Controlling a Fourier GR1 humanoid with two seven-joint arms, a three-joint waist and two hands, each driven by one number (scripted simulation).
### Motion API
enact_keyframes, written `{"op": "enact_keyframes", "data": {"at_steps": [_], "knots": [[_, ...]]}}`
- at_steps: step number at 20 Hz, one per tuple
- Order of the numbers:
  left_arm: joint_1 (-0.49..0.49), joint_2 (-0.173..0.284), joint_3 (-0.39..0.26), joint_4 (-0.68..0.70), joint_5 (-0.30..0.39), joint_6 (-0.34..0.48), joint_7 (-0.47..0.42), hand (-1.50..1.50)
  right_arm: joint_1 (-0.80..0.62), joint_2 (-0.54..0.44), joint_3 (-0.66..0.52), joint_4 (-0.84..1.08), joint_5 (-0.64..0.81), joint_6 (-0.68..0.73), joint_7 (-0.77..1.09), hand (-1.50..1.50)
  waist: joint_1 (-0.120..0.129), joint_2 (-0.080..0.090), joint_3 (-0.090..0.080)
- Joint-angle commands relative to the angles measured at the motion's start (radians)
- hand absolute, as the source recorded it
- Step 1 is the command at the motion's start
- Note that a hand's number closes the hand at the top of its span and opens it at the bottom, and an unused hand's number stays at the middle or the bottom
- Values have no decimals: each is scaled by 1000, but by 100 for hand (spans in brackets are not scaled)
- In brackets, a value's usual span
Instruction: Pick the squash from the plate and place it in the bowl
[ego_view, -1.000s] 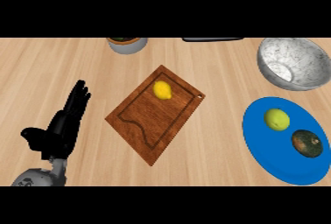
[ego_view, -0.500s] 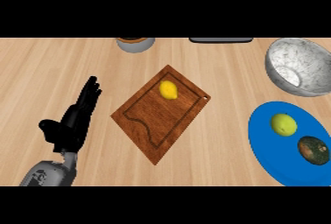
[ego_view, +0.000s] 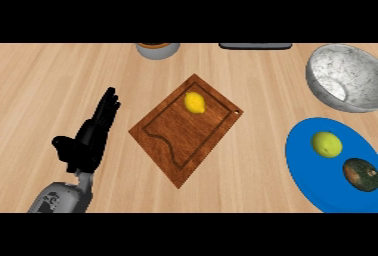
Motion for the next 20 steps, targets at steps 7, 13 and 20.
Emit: {"op": "enact_keyframes", "data": {"at_steps": [7,13,20], "knots": [[5,-8,42,4,-18,-36,-13,0,-86,22,109,169,160,90,-183,-150,1,0,1],[37,-21,44,6,-23,-38,-21,0,-98,23,127,245,119,117,-261,-150,1,0,1],[-20,-25,47,17,-38,-39,28,0,-81,9,160,237,40,166,-283,-150,-9,-1,1]]}}
